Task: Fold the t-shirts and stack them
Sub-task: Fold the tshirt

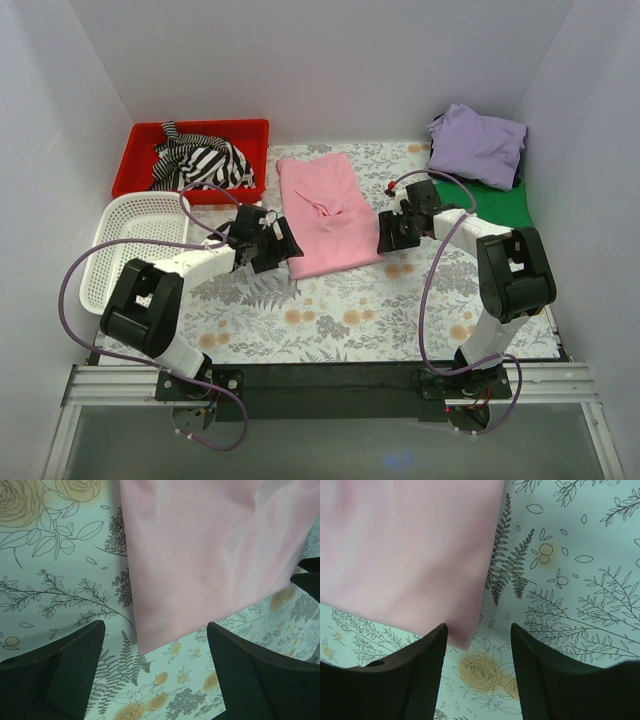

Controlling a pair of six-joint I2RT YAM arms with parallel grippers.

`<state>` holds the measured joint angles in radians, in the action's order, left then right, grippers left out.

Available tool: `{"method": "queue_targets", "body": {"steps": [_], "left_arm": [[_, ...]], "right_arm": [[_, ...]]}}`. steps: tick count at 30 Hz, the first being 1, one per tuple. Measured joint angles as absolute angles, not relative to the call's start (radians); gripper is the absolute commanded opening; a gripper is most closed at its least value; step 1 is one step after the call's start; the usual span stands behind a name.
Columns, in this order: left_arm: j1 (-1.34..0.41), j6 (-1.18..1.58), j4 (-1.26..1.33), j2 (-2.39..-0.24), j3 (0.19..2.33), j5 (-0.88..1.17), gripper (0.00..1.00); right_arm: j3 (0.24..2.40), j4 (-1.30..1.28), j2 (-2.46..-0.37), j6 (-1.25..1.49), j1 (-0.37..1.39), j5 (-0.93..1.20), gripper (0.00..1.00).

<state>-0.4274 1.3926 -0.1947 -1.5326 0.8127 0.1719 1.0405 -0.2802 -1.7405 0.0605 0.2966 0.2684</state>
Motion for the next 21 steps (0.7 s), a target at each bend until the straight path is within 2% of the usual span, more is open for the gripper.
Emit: {"method": "queue_targets", "body": {"steps": [10,17,19,20,21], "left_arm": [[-0.426,1.459,-0.065,-1.589,0.758,0.311,0.83],[-0.426,1.503,0.036,-1.587,0.7,0.399,0.77],[-0.426,1.516,0.057,-1.58,0.678,0.411,0.65],[-0.426,1.522,0.062,-1.576,0.663,0.414,0.55],[-0.425,1.531,0.066,-1.575,0.652,0.418,0.37]], "right_arm": [[1.031,-0.249,-1.755,0.076,0.289,0.347,0.61],[1.01,-0.189,-1.776,0.102,0.279,0.445,0.61],[1.001,-0.171,-1.776,0.108,0.276,0.466,0.59],[0.998,-0.162,-1.78,0.11,0.275,0.477,0.58],[0.998,-0.154,-1.785,0.117,0.274,0.489,0.57]]}}
